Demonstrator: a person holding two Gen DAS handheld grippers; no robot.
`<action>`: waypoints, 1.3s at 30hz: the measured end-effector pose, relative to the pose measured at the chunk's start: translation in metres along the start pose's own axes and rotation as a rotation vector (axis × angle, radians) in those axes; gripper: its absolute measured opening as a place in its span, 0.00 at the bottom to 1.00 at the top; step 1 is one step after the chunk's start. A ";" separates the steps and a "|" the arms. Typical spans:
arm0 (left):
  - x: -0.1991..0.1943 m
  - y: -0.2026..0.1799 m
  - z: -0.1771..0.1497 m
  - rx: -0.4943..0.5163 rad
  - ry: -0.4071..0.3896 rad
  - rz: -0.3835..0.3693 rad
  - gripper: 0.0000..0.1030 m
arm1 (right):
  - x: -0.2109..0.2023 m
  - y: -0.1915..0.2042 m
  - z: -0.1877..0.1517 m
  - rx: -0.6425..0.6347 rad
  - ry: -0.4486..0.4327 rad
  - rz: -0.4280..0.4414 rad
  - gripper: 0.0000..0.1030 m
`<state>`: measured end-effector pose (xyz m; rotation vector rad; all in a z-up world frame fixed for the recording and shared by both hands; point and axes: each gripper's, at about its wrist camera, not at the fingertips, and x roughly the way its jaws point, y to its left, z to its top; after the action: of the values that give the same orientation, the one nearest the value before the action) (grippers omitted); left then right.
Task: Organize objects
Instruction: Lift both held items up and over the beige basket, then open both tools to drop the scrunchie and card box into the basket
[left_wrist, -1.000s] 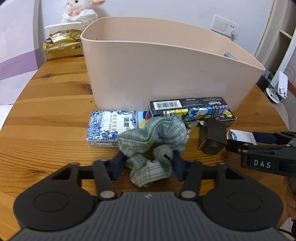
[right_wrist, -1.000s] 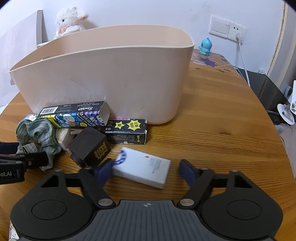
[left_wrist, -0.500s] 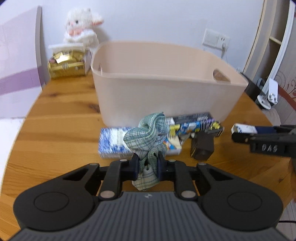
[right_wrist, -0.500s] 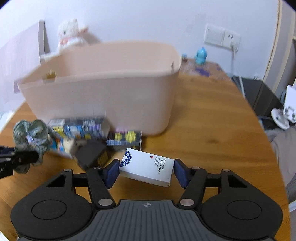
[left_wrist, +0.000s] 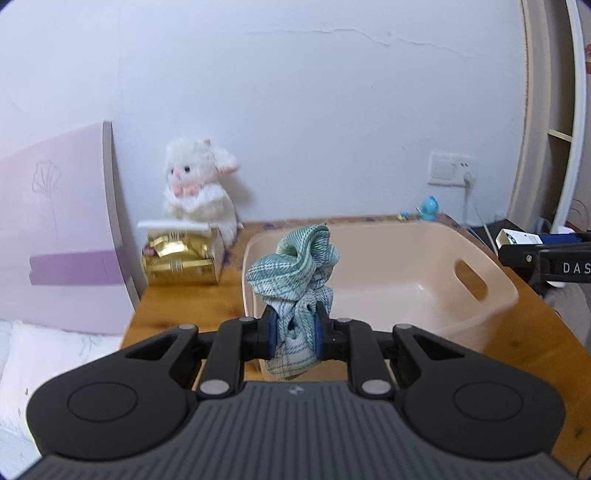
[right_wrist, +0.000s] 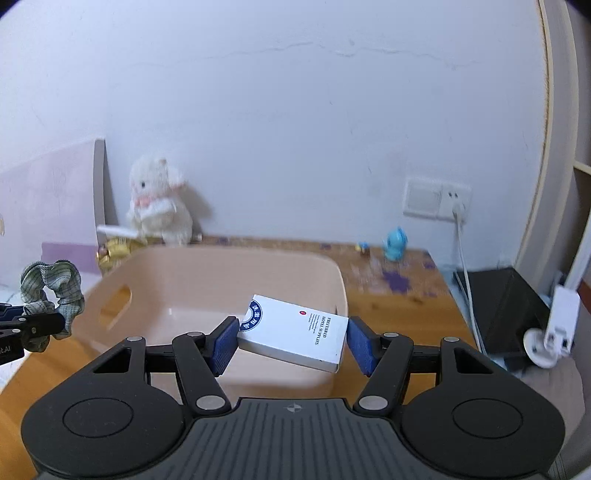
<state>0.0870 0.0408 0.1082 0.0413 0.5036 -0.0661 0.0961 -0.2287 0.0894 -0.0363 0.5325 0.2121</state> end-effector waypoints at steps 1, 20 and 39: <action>0.007 -0.001 0.006 0.005 -0.004 0.006 0.20 | 0.005 0.001 0.005 0.005 0.000 0.003 0.59; 0.129 -0.026 0.001 0.067 0.265 0.002 0.25 | 0.127 0.011 0.002 -0.015 0.283 -0.030 0.60; 0.050 -0.003 0.018 0.083 0.152 0.017 0.84 | 0.049 0.008 0.008 -0.003 0.174 -0.002 0.94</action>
<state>0.1390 0.0339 0.1000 0.1321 0.6523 -0.0674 0.1400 -0.2111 0.0717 -0.0589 0.7058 0.2091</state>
